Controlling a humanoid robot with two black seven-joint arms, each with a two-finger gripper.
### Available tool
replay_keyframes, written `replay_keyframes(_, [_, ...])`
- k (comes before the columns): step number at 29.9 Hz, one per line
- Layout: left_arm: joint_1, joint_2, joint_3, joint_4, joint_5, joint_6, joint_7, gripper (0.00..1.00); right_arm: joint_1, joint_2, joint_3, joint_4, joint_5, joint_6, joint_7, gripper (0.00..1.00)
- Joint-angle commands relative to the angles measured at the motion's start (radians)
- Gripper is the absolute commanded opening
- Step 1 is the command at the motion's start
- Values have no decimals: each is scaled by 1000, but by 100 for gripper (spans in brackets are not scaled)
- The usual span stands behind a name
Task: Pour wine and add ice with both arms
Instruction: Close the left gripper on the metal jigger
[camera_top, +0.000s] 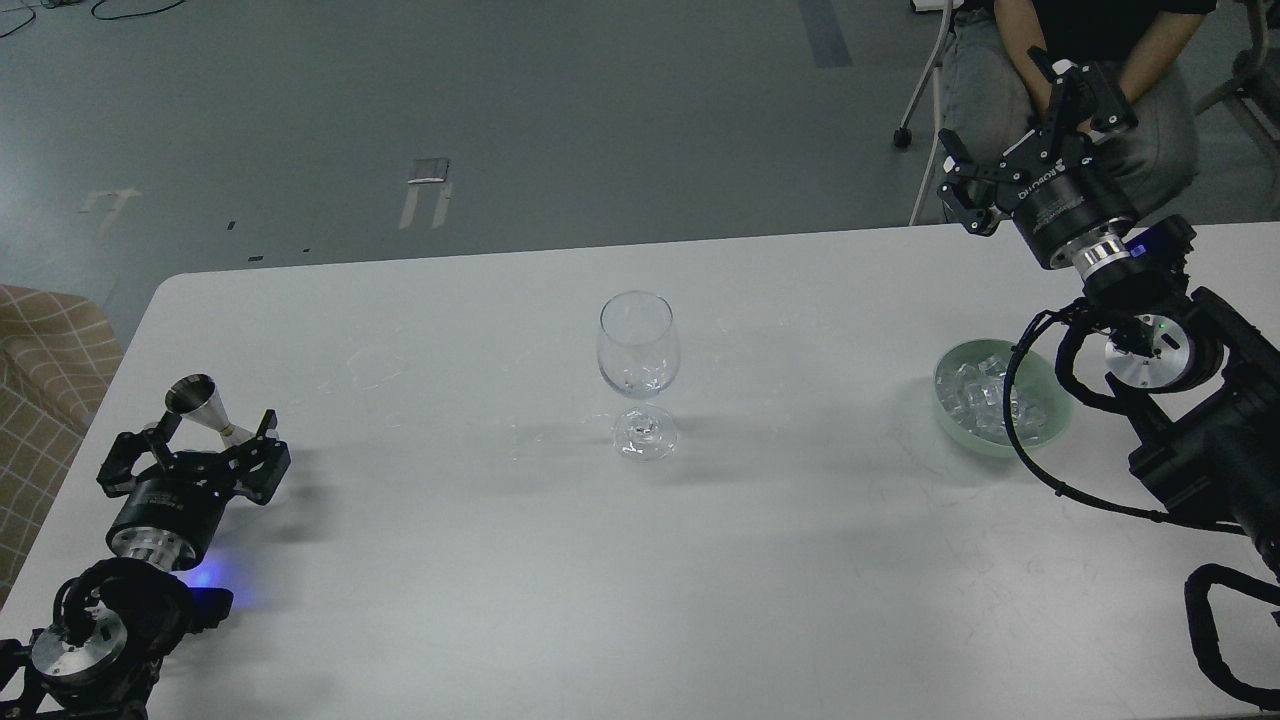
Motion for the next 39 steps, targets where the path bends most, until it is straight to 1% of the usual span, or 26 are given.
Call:
replay_keyframes(1, [-3,0,-2,5,19,0,-2,96,0,0,0,0,0,0,0,100])
replay_keyframes(5, [-3,0,-2,3,31,-1,-3,93,-1,0,0,0,0,0,0,100])
replay_keyframes(7, [-6,0,-2,5,33,0,-11,88,-1,0,0,0,0,0,0,100])
replay_keyframes(10, [-8,0,-2,5,33,0,-6,83,-1,0,0,0,0,0,0,100])
replay_keyframes(12, [-8,0,-2,5,33,0,-5,75,-1,0,0,0,0,0,0,100])
replay_keyframes(14, [-9,0,0,5,34,2,-9,75,-1,0,2,0,0,0,0,100])
replay_keyframes(20, [-11,0,-2,11,57,0,-3,74,0,0,2,0,0,0,0,100])
replay_keyframes(23, [-11,0,-2,14,62,0,-6,71,0,0,2,0,0,0,0,100])
replay_keyframes(27, [-11,0,-2,15,66,-9,-6,70,0,0,2,0,0,0,0,100])
replay_keyframes(29, [-12,0,-2,17,66,-10,-11,69,0,-2,2,0,0,0,0,100])
replay_keyframes(30, [-12,0,-2,17,66,-18,-5,67,0,0,2,0,0,0,2,100])
replay_keyframes(32, [-12,-2,0,18,69,-65,-2,60,0,0,2,0,0,0,0,100])
replay_keyframes(37, [-22,-7,0,49,71,-65,-8,59,0,-2,2,0,0,0,2,100])
replay_keyframes(39, [-26,-7,0,51,74,-65,-3,59,0,-2,2,0,0,0,2,100])
